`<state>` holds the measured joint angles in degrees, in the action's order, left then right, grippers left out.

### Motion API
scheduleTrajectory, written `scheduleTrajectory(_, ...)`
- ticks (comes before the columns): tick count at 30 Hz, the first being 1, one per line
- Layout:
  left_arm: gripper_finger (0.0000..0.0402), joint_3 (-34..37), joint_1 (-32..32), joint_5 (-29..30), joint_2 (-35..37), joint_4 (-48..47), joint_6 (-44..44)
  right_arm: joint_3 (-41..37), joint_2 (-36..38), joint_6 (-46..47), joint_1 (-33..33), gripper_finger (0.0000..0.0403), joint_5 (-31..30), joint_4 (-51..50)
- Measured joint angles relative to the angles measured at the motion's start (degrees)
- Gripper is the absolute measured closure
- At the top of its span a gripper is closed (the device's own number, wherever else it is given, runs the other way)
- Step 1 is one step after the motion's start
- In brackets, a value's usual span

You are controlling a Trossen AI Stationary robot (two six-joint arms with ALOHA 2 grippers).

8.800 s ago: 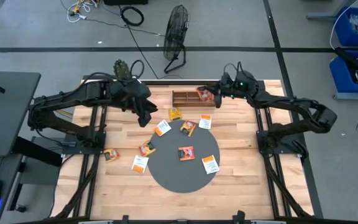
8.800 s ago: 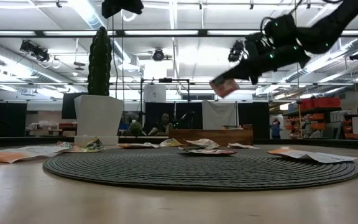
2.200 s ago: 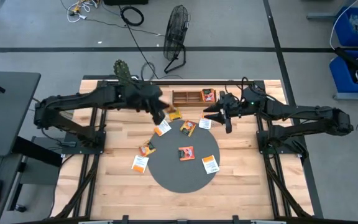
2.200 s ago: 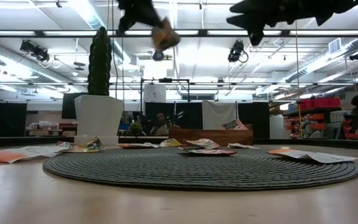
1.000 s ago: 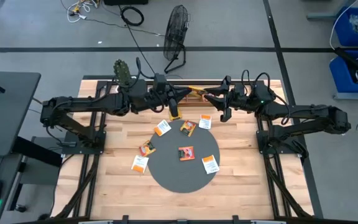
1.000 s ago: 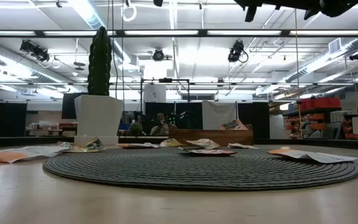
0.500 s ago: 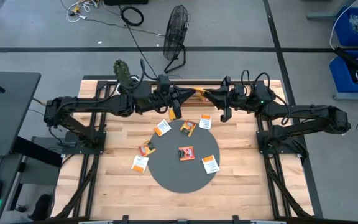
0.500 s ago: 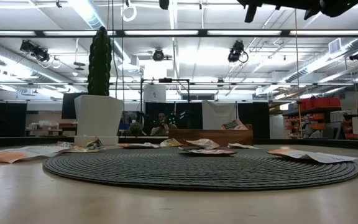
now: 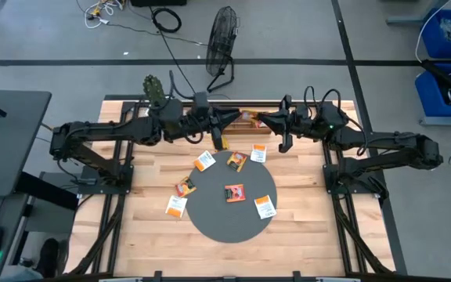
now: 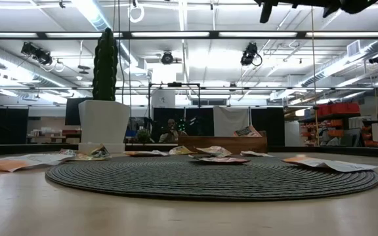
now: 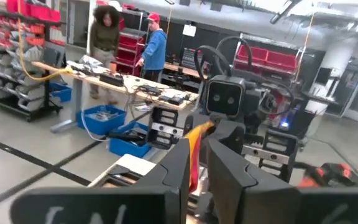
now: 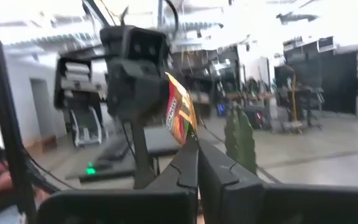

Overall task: Pick & Place Tea
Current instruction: Put the orange tea bag into the middle section of the wooden organizer

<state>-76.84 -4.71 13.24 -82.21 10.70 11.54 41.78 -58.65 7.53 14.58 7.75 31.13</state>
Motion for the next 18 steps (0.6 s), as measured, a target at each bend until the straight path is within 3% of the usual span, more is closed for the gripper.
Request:
scheduleTrajectory(4,0.0336,0.0,0.0,2.78,3.15,-6.15,-3.39,7.75,-0.2,-5.36,0.6,0.0402,-0.37,-15.79)
scheduleTrajectory(8,0.0336,-0.07,0.02,6.12,6.87,-13.39,-3.75,20.59,-3.4,-12.13,2.7,0.0402,-1.23,-37.58)
scheduleTrajectory(18,0.0335,-0.02,0.5,6.25,12.53,-32.29,-1.04,56.87,-26.26,-22.33,10.51,0.0403,-1.24,-82.35)
